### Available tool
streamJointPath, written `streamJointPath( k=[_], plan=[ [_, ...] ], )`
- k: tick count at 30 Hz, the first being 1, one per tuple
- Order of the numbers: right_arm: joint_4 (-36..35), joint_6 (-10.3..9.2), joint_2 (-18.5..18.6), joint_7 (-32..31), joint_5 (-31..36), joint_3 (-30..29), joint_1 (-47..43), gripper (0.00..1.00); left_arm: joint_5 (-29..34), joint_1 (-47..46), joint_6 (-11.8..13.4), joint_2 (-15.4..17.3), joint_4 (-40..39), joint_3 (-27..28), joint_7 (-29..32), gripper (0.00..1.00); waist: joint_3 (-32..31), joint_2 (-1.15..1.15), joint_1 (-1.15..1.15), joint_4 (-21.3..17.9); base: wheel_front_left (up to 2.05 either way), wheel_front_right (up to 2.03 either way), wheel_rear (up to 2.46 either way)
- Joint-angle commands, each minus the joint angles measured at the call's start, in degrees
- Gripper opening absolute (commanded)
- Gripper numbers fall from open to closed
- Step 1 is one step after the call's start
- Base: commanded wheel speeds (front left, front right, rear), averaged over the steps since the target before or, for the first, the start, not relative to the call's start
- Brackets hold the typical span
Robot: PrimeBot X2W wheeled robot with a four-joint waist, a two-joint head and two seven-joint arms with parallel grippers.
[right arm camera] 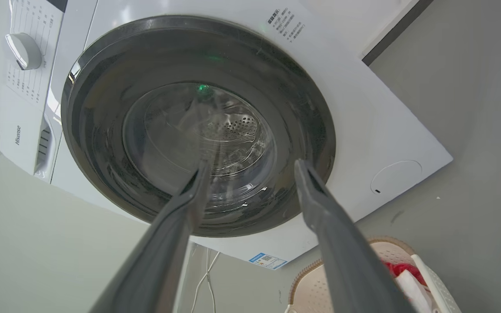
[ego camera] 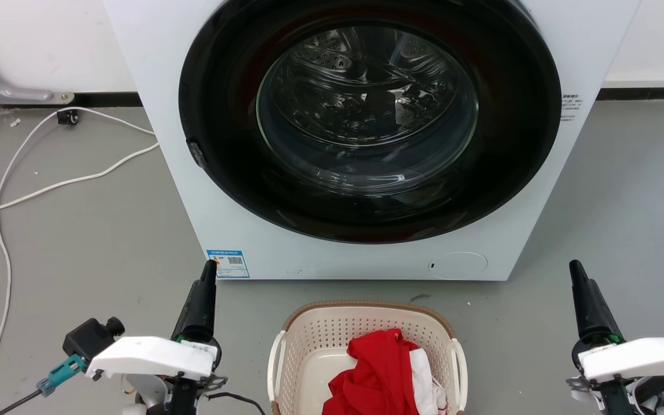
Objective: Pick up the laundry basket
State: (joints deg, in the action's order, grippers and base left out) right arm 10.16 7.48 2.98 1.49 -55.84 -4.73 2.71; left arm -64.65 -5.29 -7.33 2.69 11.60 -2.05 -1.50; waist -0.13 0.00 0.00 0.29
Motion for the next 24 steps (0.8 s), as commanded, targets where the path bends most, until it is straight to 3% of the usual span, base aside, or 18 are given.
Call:
streamJointPath(
  k=[1, 24],
  plan=[
    [-1.12, 0.01, 0.1, 0.48, 2.24, 0.03, 0.38, 1.0, 1.8, -1.66, -0.11, 0.18, -1.06, -0.44, -0.49, 1.0, -0.01, 0.0, 0.0, 0.01, 0.0, 0.0, 0.0],
    [-1.16, 0.01, -0.08, 3.65, 26.0, 1.65, -0.31, 1.0, 26.68, -1.67, 0.88, 0.36, -0.03, -3.84, -4.91, 1.0, -0.42, 0.0, 0.0, 0.29, 0.0, 0.0, 0.0]
  ],
)
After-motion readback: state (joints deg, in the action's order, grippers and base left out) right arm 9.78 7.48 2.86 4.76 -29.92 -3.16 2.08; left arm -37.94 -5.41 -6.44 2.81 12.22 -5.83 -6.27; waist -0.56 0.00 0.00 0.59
